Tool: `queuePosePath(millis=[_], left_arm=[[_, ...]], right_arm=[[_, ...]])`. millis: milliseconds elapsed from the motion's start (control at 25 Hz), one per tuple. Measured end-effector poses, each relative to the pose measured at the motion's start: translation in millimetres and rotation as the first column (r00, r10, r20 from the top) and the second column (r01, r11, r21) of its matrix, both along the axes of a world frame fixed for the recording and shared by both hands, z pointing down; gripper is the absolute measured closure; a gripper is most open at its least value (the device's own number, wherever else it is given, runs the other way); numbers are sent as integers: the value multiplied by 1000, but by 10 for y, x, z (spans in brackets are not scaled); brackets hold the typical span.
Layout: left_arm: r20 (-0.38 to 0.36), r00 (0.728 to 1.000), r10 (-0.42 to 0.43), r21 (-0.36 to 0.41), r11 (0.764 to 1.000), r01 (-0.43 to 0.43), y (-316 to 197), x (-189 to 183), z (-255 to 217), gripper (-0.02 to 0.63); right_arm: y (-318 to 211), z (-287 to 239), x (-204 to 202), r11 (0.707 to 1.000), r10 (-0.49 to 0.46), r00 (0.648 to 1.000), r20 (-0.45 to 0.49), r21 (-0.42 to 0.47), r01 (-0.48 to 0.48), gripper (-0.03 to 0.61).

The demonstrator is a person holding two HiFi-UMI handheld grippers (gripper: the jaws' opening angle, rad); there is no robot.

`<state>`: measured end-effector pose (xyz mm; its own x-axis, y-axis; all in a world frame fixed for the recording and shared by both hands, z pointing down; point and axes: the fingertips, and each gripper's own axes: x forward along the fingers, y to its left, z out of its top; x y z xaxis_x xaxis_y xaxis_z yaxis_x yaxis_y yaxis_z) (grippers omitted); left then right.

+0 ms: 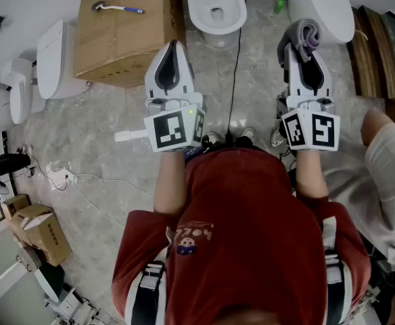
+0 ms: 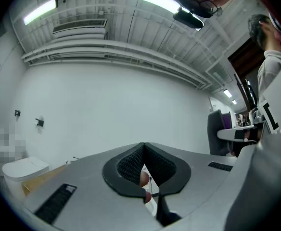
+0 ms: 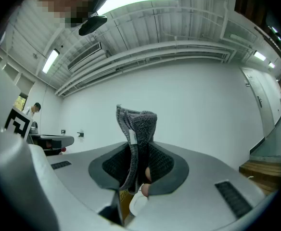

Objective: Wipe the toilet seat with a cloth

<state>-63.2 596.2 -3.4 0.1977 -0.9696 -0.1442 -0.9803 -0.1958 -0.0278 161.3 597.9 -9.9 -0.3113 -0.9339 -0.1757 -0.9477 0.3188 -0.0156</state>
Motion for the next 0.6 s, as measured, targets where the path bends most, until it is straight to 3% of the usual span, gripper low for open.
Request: queuePosePath(millis=[440,600], left_arm=[[27,1000,15,16,1000,-16,-57,-148,-25,603],[-14,1000,26,24,999,-26,-32,-256,-59,603]], right_arm=[[-71,18,-234,1000,-2,1000,-3,-2,2,492],[-32,27,-342,1000,30,1000,4,9,-30,492]])
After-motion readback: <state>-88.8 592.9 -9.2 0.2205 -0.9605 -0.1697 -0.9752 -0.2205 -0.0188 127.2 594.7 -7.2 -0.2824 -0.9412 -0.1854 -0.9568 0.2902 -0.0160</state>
